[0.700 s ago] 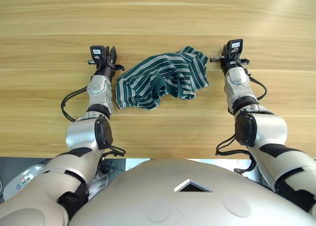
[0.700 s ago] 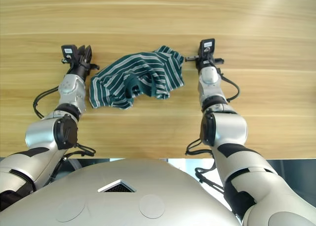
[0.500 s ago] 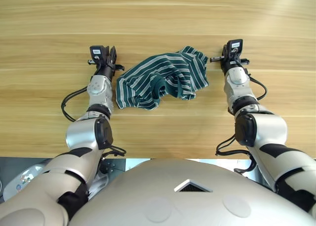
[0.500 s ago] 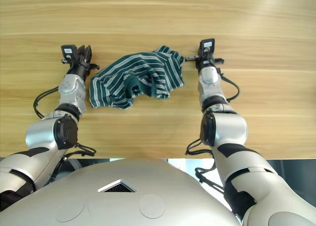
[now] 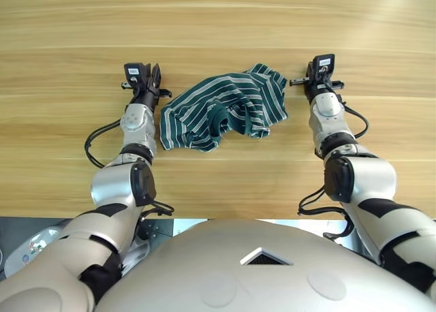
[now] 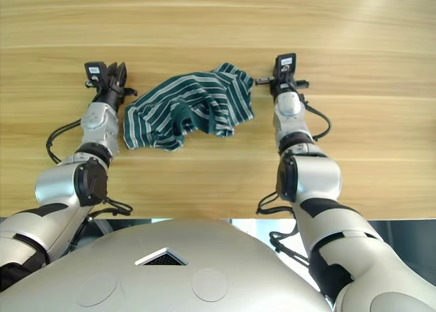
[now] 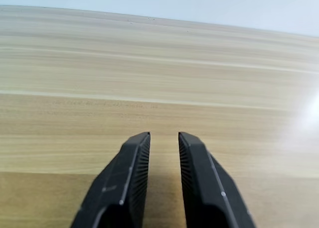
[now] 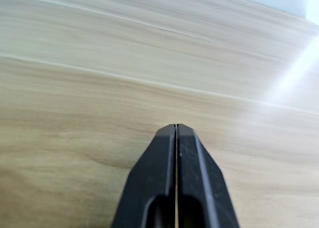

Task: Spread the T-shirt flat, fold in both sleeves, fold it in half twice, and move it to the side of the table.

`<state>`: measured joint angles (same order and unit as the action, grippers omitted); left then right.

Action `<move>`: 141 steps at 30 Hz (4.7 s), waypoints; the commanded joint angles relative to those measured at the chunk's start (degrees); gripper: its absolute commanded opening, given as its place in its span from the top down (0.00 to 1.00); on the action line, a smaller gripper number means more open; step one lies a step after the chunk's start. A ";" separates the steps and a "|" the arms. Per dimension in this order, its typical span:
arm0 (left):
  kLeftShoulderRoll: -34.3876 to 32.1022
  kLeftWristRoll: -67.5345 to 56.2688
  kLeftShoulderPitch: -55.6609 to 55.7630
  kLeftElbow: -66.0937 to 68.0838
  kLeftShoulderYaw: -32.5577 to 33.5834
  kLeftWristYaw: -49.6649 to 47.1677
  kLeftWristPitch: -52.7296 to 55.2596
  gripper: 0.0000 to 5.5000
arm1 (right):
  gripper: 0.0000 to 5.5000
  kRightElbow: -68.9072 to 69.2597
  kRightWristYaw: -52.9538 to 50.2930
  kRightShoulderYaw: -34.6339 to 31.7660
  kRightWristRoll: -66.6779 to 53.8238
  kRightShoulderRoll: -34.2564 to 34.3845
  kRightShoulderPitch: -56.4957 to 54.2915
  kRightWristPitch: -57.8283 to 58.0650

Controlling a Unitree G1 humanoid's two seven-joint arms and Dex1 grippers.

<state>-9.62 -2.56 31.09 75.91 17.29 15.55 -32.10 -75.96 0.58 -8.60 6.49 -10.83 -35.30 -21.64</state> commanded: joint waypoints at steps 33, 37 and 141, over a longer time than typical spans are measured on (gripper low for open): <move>7.81 -17.49 -13.50 -28.42 -2.45 46.67 -19.61 0.81 | 0.99 3.22 -6.91 15.55 15.08 2.07 8.10 -20.89; 4.75 -15.89 -24.44 -41.24 -13.84 54.58 -16.90 0.81 | 0.99 7.52 5.08 15.07 8.45 2.61 11.06 -31.34; -40.26 39.95 -4.86 -27.30 -43.67 17.75 -12.68 0.81 | 0.99 48.82 33.55 38.58 28.01 -37.09 21.32 -11.11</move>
<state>-50.79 33.10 23.90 43.52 -24.32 36.16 -45.84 -26.47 30.09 28.75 33.98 -46.22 -17.33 -33.27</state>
